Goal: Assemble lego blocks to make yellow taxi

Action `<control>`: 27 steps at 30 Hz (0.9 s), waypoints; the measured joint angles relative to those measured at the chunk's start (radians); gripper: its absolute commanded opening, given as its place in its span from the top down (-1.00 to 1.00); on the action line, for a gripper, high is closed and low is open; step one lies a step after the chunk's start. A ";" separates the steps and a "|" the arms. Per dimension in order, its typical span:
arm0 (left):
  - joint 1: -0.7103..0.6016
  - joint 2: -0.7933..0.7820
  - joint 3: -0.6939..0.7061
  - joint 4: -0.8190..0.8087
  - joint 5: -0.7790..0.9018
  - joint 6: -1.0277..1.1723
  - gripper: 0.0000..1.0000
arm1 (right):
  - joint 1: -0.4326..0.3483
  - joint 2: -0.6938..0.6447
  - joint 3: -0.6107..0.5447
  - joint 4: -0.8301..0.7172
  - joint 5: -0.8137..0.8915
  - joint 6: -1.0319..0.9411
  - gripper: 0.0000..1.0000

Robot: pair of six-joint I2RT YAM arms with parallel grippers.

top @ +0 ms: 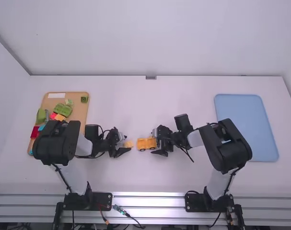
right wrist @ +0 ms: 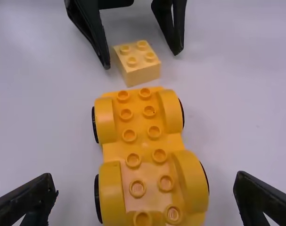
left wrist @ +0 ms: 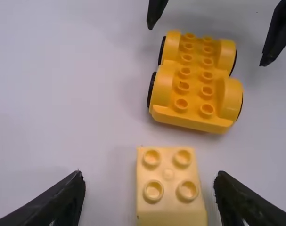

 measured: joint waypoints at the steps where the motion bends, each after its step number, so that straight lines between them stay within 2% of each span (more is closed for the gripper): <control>1: 0.000 0.000 -0.001 0.001 0.000 0.001 -0.35 | 0.003 0.000 0.000 0.000 0.000 -0.001 -0.98; 5: 0.000 0.000 0.000 -0.002 0.006 0.001 -0.40 | 0.012 0.000 0.000 0.008 -0.003 -0.018 -0.98; 8: -0.014 0.000 0.000 -0.007 0.011 0.002 -0.53 | 0.011 0.010 0.001 0.037 -0.015 -0.032 -0.98; 9: -0.030 0.000 0.002 -0.010 0.005 0.001 -0.39 | 0.011 0.024 0.002 0.053 -0.022 -0.035 -0.98; 10: -0.039 0.000 0.005 -0.011 -0.001 0.000 -0.35 | 0.011 0.035 0.002 0.065 -0.026 -0.036 -0.98; 17: -0.124 0.000 0.043 -0.008 -0.102 -0.044 -0.23 | 0.011 0.073 0.002 0.086 -0.046 -0.043 -0.98; 23: -0.124 -0.008 0.048 -0.006 -0.135 -0.060 -0.47 | 0.011 0.073 0.002 0.084 -0.048 -0.045 -0.98; 27: -0.124 -0.051 0.023 -0.011 -0.201 -0.092 -0.50 | 0.010 0.073 0.002 0.084 -0.047 -0.046 -0.98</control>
